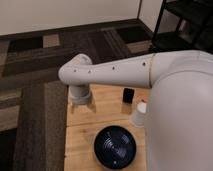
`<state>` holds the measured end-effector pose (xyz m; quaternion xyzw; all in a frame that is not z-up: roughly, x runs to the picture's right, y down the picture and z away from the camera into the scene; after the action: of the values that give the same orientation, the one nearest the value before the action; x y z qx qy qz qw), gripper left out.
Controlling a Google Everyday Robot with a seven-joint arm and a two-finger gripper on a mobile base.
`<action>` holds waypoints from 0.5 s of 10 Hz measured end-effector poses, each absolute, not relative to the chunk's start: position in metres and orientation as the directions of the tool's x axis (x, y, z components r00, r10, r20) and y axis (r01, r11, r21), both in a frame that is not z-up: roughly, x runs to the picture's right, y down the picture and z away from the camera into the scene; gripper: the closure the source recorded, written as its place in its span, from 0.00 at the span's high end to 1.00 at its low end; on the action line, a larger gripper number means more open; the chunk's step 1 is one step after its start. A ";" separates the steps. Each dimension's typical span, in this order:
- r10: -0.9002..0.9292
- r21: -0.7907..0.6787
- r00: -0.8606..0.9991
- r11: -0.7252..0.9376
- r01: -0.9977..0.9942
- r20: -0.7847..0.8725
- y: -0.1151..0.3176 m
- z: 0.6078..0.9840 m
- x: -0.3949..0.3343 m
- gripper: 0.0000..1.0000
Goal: Place the ceramic cup over the eraser
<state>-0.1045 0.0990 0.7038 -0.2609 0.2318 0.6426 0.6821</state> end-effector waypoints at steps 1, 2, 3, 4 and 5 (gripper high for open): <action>0.756 -0.058 0.067 0.038 -0.998 -0.652 0.099 0.704 -0.105 0.65; 0.756 -0.058 0.067 0.038 -0.998 -0.652 0.099 0.704 -0.105 0.65; 0.756 -0.058 0.067 0.038 -0.998 -0.651 0.099 0.704 -0.105 0.65; 0.756 -0.058 0.067 0.038 -0.998 -0.651 0.099 0.704 -0.105 0.65; 0.756 -0.058 0.067 0.038 -0.998 -0.652 0.099 0.704 -0.105 0.65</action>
<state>-0.1045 0.0990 0.7038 -0.2609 0.2318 0.6426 0.6821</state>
